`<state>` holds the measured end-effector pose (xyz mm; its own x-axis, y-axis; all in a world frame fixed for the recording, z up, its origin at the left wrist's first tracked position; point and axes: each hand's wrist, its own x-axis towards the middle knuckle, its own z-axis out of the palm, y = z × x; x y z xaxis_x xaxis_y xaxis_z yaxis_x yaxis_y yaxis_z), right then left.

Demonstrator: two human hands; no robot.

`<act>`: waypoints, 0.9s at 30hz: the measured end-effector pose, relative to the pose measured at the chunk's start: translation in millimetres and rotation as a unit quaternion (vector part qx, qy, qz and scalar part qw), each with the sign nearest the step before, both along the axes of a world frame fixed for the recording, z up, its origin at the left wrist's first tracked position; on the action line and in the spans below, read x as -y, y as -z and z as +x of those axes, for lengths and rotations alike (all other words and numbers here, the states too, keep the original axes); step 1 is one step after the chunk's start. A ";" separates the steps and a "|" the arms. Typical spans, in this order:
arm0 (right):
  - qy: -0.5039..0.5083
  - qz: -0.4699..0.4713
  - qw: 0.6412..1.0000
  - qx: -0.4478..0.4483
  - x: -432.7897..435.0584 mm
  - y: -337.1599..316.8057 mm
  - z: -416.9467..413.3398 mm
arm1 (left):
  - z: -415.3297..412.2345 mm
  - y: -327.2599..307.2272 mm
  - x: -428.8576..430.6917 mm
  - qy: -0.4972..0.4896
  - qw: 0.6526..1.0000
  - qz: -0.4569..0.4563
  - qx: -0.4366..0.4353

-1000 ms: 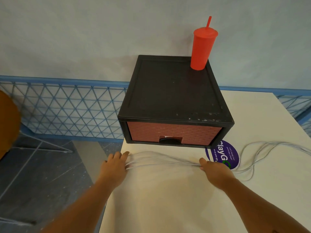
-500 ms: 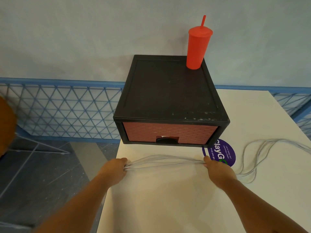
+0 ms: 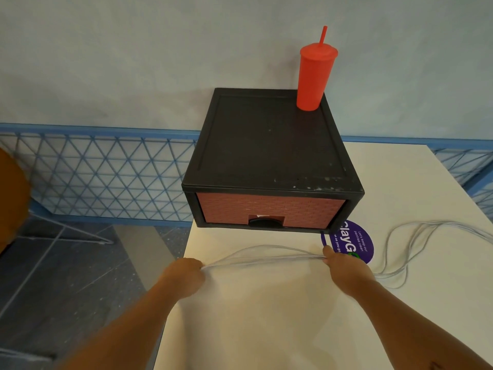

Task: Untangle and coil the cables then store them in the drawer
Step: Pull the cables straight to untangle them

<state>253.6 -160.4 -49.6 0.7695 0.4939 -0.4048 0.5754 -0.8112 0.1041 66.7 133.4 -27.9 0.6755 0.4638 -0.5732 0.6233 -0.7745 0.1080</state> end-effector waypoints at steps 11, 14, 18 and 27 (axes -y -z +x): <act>0.008 0.007 1.000 -0.002 -1.1 -1.4 0.4 | -10.0 -16.2 -4.7 -0.434 0.669 -0.586 0.144; 0.008 0.008 1.000 -0.007 -1.0 -3.5 -0.2 | -16.0 -15.5 -8.9 -0.441 0.657 -0.594 0.148; -0.003 0.000 1.000 -0.005 -1.6 -3.8 -0.7 | -24.7 -11.5 -14.0 -0.473 0.644 -0.575 0.175; -0.031 0.057 0.998 0.021 -31.2 -23.5 -15.2 | -9.1 -16.9 4.5 -0.504 0.647 -0.512 0.255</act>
